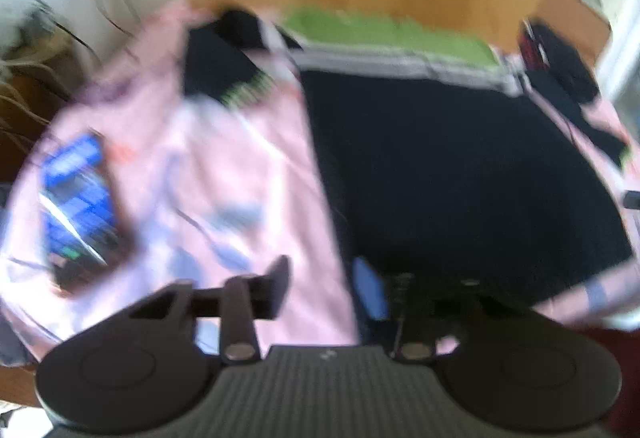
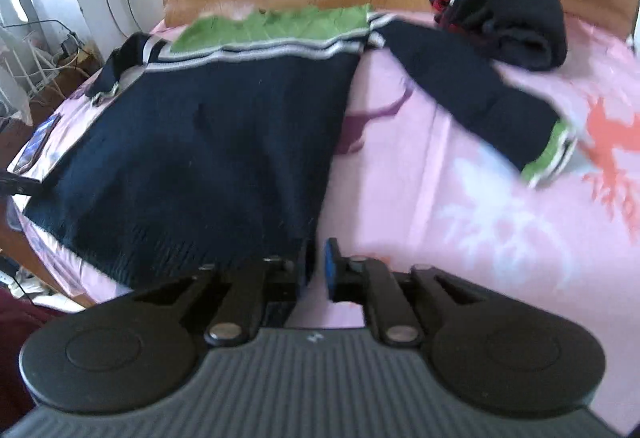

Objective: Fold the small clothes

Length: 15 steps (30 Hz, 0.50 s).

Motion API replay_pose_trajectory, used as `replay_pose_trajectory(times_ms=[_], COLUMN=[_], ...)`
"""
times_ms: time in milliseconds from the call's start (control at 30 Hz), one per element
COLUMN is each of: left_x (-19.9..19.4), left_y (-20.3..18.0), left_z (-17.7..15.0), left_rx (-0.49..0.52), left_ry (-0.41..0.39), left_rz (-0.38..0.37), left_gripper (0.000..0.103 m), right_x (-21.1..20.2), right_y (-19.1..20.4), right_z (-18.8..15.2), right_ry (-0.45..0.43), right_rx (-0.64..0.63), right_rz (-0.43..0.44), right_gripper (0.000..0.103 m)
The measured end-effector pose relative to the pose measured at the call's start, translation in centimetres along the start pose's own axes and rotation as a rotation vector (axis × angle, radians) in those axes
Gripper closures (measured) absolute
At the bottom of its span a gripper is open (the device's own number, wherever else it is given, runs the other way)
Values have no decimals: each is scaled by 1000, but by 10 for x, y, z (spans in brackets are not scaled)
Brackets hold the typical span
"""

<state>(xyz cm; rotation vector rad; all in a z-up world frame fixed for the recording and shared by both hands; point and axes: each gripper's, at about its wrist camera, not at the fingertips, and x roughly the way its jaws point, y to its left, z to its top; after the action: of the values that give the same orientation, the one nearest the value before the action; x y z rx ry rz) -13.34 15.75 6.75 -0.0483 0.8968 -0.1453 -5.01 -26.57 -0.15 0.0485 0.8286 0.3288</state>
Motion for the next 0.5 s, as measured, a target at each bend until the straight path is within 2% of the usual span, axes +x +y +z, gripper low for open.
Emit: replay_pose_trajectory(times_ms=[67, 133, 200, 300, 367, 500], left_x=[-9, -7, 7, 33, 48, 64], left_y=[15, 24, 24, 16, 8, 2], left_z=[7, 14, 18, 19, 16, 4], left_rx=[-74, -142, -192, -220, -209, -177], left_ry=[-95, -166, -214, -233, -238, -213], left_rz=[-3, -9, -33, -96, -110, -116], left_gripper=[47, 44, 43, 43, 43, 43], right_x=[-15, -22, -20, 6, 27, 89], right_y=[-6, -3, 9, 51, 88, 162], right_z=[19, 41, 62, 99, 121, 160], right_ry=[-98, -173, -206, -201, -184, -132], right_rx=[11, 5, -19, -92, -165, -265], right_rz=[-16, -26, 6, 105, 189, 353], right_gripper=[71, 69, 69, 69, 68, 52])
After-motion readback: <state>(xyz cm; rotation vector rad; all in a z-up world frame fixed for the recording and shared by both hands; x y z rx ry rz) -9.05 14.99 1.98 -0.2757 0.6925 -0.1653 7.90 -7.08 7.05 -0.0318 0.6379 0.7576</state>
